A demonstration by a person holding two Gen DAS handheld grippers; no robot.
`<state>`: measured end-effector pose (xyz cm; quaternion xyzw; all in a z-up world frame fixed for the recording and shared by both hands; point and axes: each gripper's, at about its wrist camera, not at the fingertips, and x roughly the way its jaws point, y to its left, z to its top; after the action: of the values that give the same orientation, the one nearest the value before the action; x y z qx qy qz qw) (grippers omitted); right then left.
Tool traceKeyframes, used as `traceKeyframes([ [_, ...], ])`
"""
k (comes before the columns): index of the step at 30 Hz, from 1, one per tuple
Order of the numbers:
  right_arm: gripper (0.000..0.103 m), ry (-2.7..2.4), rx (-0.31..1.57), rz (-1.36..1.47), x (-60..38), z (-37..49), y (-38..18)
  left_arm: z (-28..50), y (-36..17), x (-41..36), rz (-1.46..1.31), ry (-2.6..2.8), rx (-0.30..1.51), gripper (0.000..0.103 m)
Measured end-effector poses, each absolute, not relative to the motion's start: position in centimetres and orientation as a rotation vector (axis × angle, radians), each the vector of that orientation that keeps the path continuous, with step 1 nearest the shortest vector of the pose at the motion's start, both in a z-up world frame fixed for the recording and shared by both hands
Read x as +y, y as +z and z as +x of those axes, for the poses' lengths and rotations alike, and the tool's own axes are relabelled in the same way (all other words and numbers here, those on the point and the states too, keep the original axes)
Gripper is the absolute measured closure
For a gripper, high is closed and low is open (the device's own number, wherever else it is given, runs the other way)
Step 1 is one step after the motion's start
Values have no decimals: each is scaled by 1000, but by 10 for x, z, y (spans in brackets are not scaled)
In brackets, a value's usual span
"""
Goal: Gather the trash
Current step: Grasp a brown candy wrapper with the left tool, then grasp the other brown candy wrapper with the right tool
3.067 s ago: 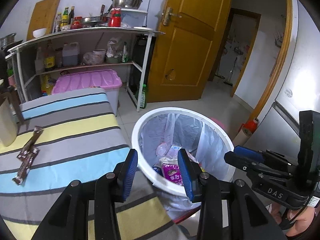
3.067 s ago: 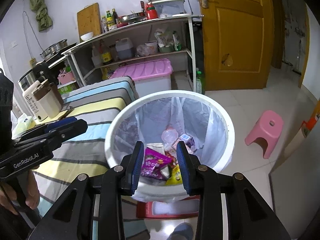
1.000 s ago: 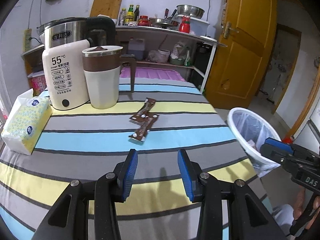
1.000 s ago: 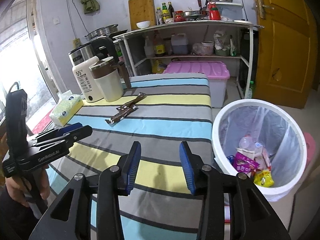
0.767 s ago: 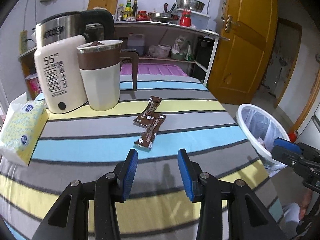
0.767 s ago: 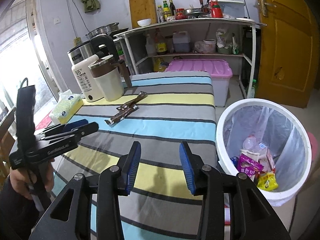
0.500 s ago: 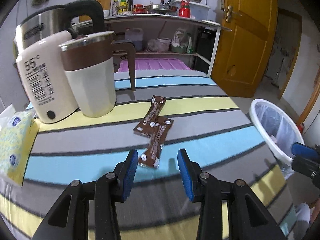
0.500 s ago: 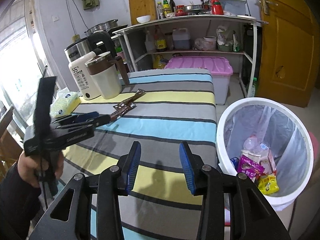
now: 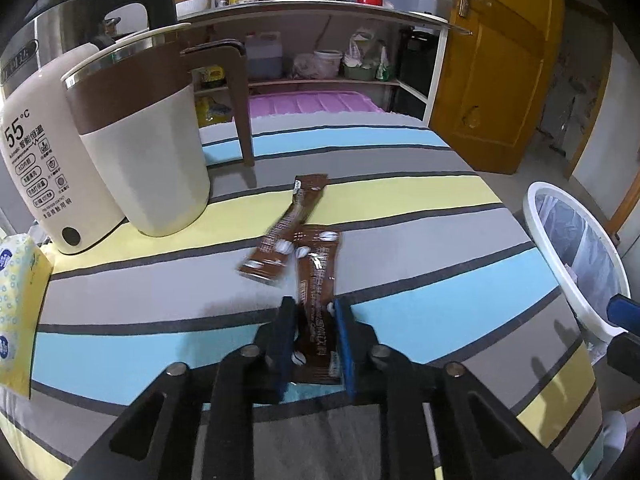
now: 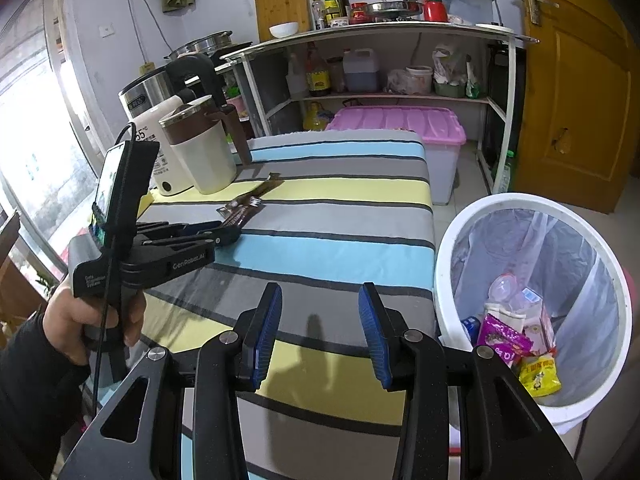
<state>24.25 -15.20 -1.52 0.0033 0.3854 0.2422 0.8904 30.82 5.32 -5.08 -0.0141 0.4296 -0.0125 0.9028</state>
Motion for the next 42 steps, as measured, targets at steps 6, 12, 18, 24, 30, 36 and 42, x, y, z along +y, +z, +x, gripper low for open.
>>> traceKeyframes([
  [6, 62, 499, 801, 0, -149, 240, -11, 291, -48, 54, -76, -46, 888, 85],
  [12, 62, 504, 792, -8, -143, 237, -5, 260, -43, 58, -110, -51, 865, 85],
  [18, 62, 509, 783, -24, -132, 236, 1, 231, -33, 70, -153, -31, 821, 85],
  [24, 62, 524, 777, -52, -112, 240, 5, 213, -18, 91, -190, -3, 765, 85],
  [30, 62, 550, 782, -81, -81, 252, 5, 203, -15, 107, -212, 17, 736, 85],
  [36, 62, 556, 821, -62, -52, 278, -4, 196, -17, 129, -248, 44, 719, 85],
  [42, 62, 532, 881, 6, -26, 316, -20, 190, -19, 152, -283, 74, 700, 85],
])
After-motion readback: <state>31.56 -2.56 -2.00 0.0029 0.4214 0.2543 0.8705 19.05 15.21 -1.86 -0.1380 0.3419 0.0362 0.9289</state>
